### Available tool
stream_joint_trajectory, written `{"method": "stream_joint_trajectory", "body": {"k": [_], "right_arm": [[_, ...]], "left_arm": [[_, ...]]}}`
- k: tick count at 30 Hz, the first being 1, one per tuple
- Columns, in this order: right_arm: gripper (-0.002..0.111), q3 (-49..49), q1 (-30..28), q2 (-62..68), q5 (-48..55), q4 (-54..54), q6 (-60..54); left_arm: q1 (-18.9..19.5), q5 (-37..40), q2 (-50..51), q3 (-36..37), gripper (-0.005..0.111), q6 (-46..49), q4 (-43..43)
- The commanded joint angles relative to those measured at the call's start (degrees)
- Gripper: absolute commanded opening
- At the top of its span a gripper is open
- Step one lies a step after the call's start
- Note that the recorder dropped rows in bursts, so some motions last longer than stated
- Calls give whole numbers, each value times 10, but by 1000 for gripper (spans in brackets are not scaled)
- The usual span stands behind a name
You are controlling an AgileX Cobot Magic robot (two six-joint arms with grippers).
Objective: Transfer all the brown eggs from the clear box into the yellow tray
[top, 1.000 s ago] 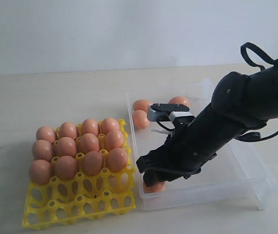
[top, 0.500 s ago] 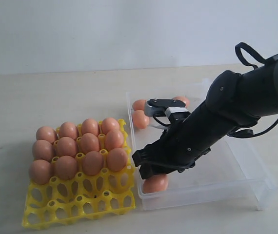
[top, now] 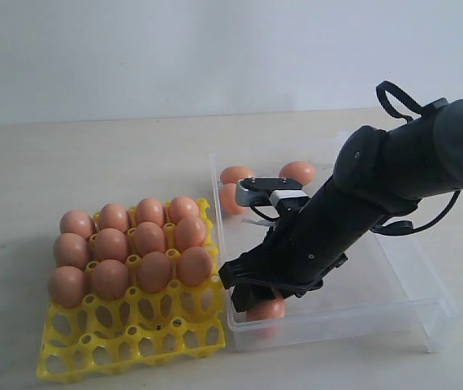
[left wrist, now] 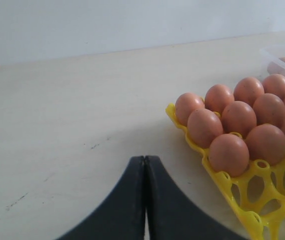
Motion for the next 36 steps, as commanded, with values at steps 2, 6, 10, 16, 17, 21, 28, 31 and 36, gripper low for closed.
{"method": "stream_joint_trajectory", "body": {"k": [2,6,10,16,17,21,28,31,36], "right_arm": [[54,-3,1,-1,41,-28,5],[54,-3,1,-14,49,-28,15],[54,-3,1,-24,67,-30,15],[54,-3,0,-27,65,-46,29],[54,-3,0,-27,65,-46,29],[54,-3,0,-31,32,-46,29],[53,-3,0,-54,-69,-54,30],[51,-3,0,-62,-79,-54,30],[50,-2,-3,-67,-46,-64,31]], "left_arm": [[-2,-6,-3,-2,0,-2,-1],[-2,-6,-3,-2,0,-2,-1],[-2,-6,-3,-2,0,-2,-1],[-2,-6,-3,-2,0,-2,-1],[-2,-6,-3,-2,0,-2,-1],[-2,-6,-3,-2,0,-2,-1],[-2,-6,-3,-2,0,-2,-1],[-2,-6,-3,-2,0,-2,-1],[-2,-6,-3,-2,0,-2,-1]]}}
